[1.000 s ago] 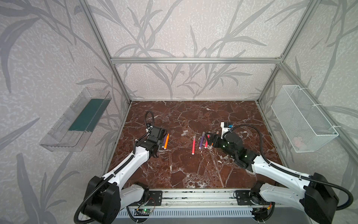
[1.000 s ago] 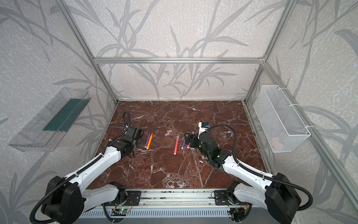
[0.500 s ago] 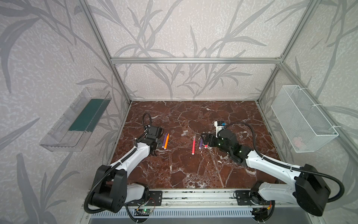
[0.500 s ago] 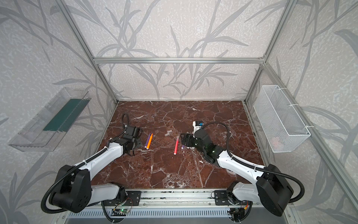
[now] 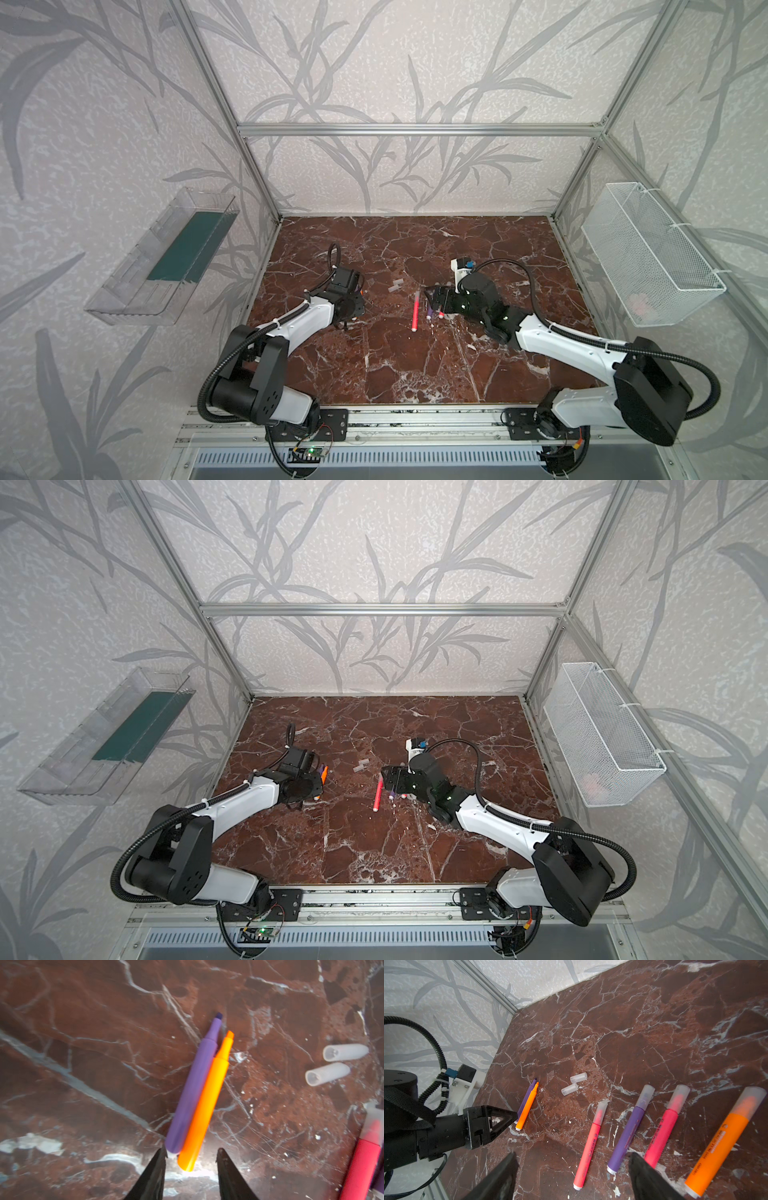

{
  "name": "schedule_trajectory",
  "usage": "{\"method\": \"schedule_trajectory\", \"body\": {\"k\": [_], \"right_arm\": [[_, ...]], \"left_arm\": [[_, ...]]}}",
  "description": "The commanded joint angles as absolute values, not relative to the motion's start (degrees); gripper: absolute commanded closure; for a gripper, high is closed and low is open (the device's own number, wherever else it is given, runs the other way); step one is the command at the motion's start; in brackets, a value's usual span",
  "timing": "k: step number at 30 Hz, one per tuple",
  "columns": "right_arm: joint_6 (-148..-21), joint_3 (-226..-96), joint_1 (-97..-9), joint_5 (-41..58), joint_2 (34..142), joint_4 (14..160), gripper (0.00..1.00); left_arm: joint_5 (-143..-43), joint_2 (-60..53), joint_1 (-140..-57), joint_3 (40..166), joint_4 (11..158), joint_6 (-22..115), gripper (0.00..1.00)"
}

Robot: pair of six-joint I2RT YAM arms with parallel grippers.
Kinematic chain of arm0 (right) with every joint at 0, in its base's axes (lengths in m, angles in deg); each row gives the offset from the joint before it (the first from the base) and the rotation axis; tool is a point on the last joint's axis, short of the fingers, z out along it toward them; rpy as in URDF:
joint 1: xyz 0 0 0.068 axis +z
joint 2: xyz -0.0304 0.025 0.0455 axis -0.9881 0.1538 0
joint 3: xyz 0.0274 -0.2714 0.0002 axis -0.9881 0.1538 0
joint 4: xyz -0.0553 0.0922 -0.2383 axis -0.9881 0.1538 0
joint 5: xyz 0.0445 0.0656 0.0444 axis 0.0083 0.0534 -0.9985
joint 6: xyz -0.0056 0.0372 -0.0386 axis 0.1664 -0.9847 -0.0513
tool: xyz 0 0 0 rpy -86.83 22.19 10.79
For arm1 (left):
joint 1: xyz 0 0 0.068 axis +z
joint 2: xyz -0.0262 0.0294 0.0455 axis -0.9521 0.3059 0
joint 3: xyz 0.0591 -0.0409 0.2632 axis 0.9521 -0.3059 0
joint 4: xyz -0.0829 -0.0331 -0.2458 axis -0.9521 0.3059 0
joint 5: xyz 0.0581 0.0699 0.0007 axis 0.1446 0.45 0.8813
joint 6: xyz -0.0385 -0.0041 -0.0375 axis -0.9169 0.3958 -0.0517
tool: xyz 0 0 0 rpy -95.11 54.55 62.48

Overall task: Insert the pens into the pen caps
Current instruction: 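Move the left gripper over the thin orange marker and lower it, then close the left gripper on the thin orange marker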

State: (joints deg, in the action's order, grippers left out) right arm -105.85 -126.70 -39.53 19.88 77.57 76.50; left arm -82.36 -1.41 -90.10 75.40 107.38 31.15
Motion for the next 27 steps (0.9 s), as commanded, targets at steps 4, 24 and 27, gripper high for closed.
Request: {"method": "schedule_trajectory", "body": {"k": [4, 24, 27], "right_arm": [[-104.9, -130.4, -39.7, 17.6, 80.6, 77.6, 0.18], [-104.6, -131.0, -39.7, 17.3, 81.2, 78.4, 0.18], [-104.7, -131.1, -39.7, 17.2, 81.3, 78.4, 0.18]], "left_arm": [[-83.2, 2.9, -91.0, 78.5, 105.9, 32.6, 0.62], [-78.3, 13.5, -92.7, 86.2, 111.1, 33.1, 0.7], [-77.3, 14.5, -93.0, 87.2, 112.1, 32.7, 0.69]]}}
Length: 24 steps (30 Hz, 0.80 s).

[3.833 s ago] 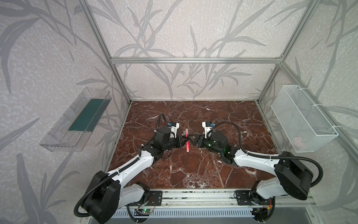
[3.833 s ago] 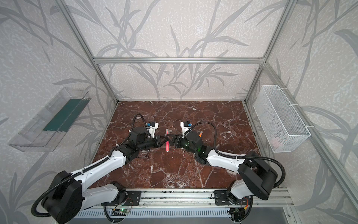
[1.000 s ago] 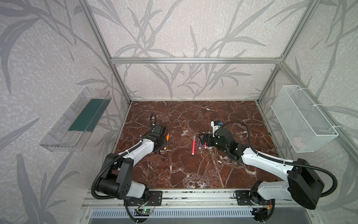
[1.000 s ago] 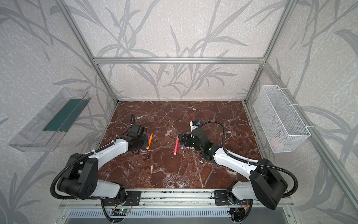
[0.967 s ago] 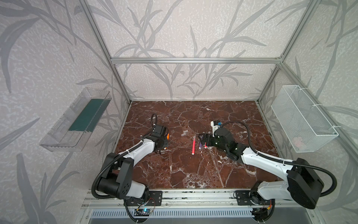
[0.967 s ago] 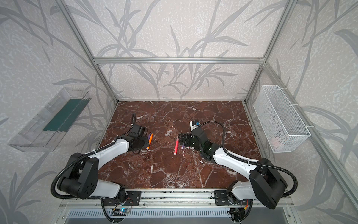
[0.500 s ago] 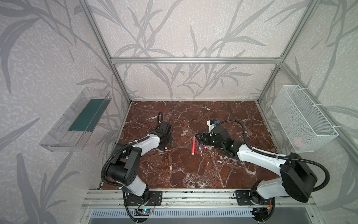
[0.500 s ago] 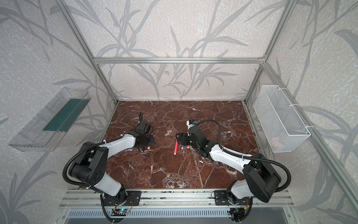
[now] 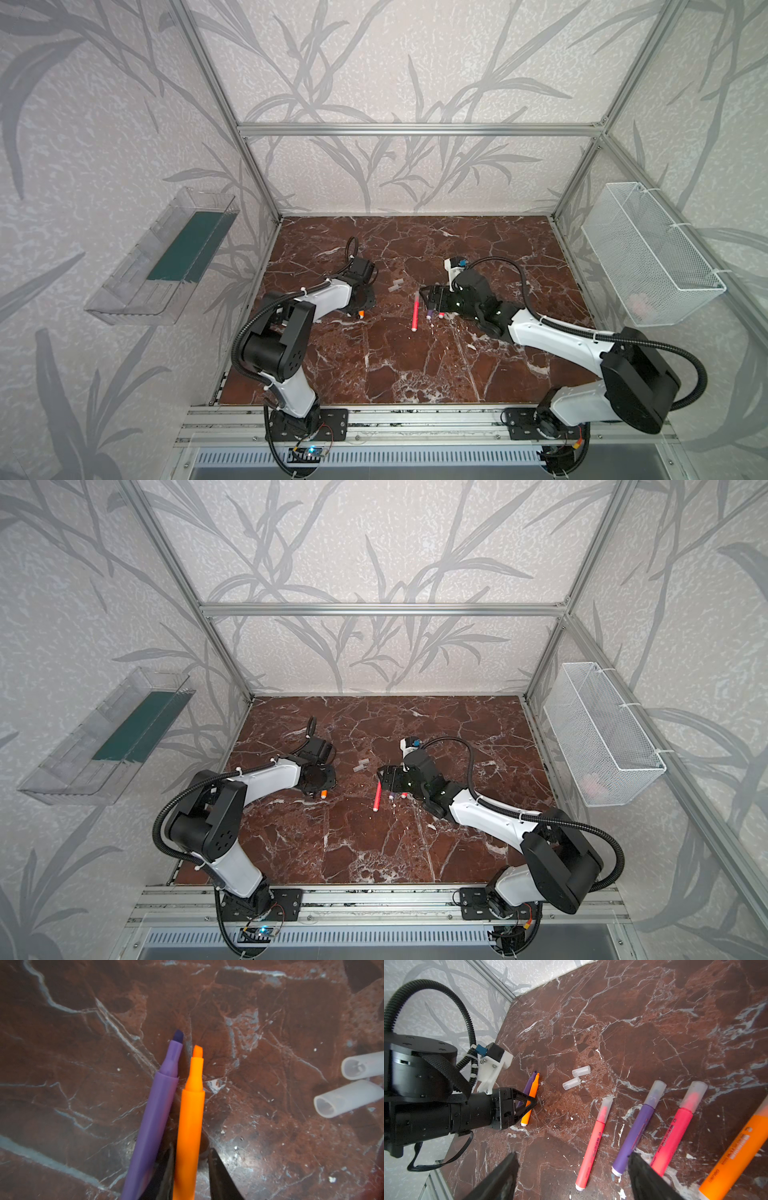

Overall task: Insert the pens into the pen caps
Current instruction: 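Close the left gripper on the thin orange marker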

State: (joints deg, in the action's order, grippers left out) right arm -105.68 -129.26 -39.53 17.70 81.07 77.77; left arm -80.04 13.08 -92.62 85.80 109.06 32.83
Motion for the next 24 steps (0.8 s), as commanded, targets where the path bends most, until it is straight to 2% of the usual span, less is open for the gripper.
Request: {"method": "schedule_trajectory", "body": {"k": [1, 14, 24], "right_arm": [[-104.6, -131.1, -39.6, 17.2, 81.3, 78.5, 0.18], [-104.6, -131.4, -39.7, 17.1, 81.2, 78.8, 0.18], [-104.8, -132.8, -39.7, 16.7, 83.8, 78.5, 0.18]], "left_arm": [[-77.1, 14.8, -93.0, 87.4, 112.4, 32.6, 0.69], [-73.4, 18.7, -94.5, 90.4, 114.5, 31.0, 0.68], [-74.4, 18.9, -94.8, 90.1, 113.6, 31.5, 0.9]]}}
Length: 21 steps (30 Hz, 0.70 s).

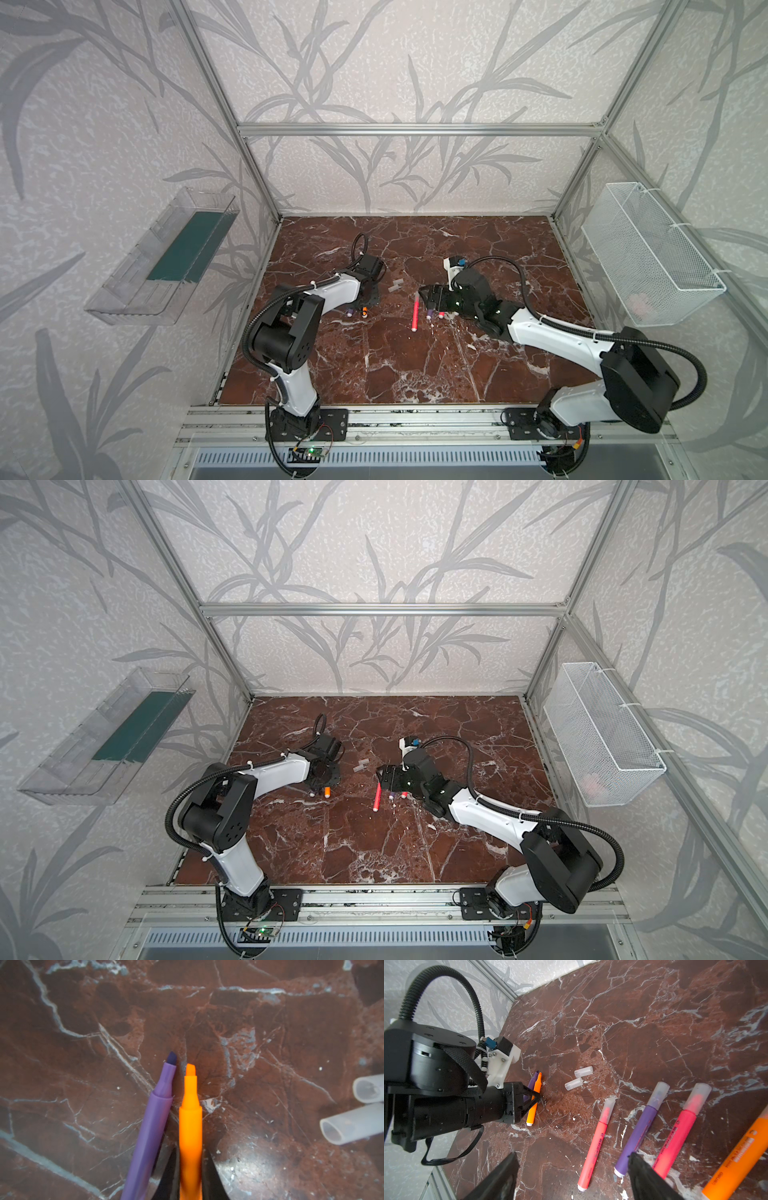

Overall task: Insert the pens into the pen caps
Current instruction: 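Close the left gripper on the thin orange marker, then lift the orange marker with the left gripper while the right moves over the caps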

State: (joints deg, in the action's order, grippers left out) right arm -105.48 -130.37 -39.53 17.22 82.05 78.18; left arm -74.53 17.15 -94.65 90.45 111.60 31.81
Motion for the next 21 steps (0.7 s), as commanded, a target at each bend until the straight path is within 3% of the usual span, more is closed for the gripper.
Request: {"method": "schedule_trajectory", "body": {"k": [1, 8, 15, 21], "right_arm": [[-104.8, -133.2, -39.6, 16.6, 84.6, 78.5, 0.18], [-103.6, -142.9, -37.3, 17.9, 95.6, 83.6, 0.19], [-101.6, -161.7, -34.4, 22.4, 111.8, 99.4, 0.33], [-100.7, -174.4, -32.6, 29.4, 121.9, 108.7, 0.35]], "left_arm": [[-74.5, 18.7, -94.8, 89.9, 113.5, 31.6, 0.9], [-76.0, 12.7, -94.7, 87.2, 112.5, 31.5, 1.0], [-78.9, -1.2, -95.0, 84.5, 114.8, 31.8, 1.0], [-80.3, -11.8, -95.6, 80.9, 114.8, 31.9, 1.0]]}}
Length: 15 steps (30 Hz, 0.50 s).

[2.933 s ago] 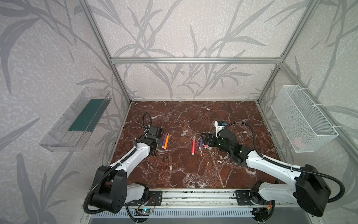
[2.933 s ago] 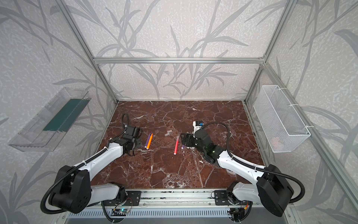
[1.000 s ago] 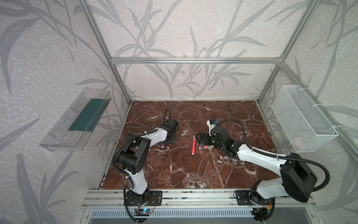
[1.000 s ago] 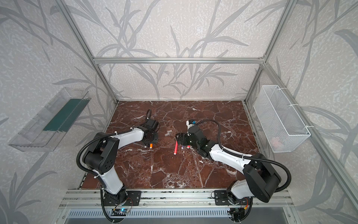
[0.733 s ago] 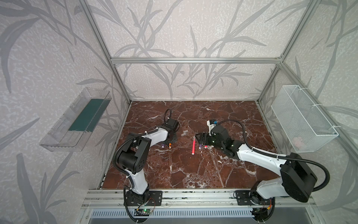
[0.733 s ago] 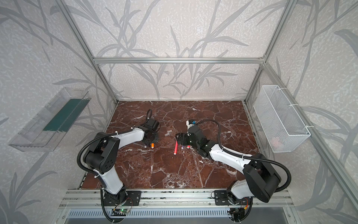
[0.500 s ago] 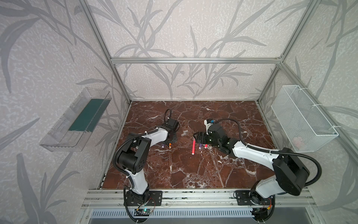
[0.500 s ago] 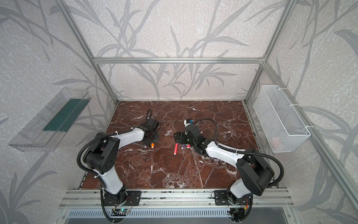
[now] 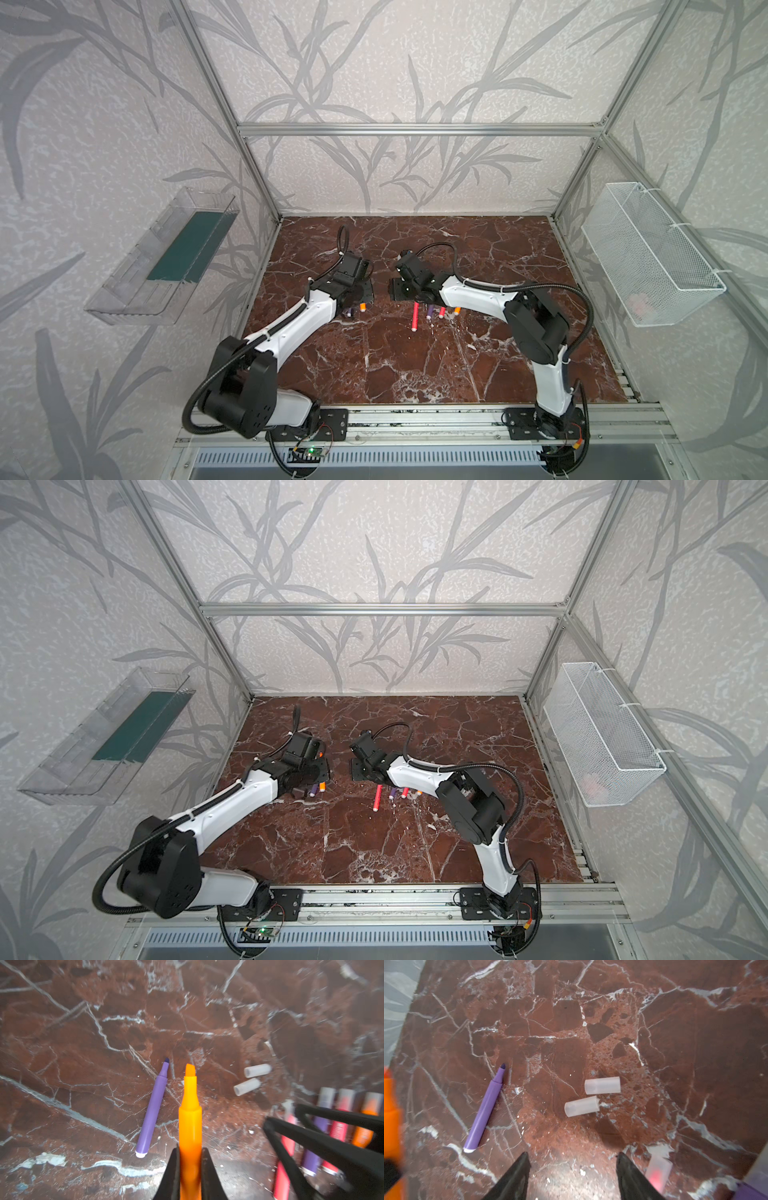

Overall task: Insert the pens into the pen caps
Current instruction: 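Lift the orange marker with the left gripper while the right moves over the caps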

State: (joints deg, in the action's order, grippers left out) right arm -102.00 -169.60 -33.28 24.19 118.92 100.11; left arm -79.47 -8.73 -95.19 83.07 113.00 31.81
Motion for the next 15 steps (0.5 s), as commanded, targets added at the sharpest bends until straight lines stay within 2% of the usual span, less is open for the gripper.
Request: {"method": "schedule_trajectory", "body": {"k": [1, 9, 15], "right_arm": [[-100.5, -175.9, -32.6, 30.1, 123.2, 109.6, 0.34], [-99.7, -186.0, -32.5, 36.7, 130.5, 114.6, 0.35], [-99.1, -190.2, -32.5, 37.3, 134.3, 115.5, 0.36]], "left_arm": [[-80.4, -13.0, -95.6, 80.4, 114.8, 31.9, 1.0], [-79.6, -16.9, -95.6, 78.3, 115.4, 31.8, 1.0], [-79.9, -17.3, -95.6, 78.1, 115.2, 31.9, 1.0]]}}
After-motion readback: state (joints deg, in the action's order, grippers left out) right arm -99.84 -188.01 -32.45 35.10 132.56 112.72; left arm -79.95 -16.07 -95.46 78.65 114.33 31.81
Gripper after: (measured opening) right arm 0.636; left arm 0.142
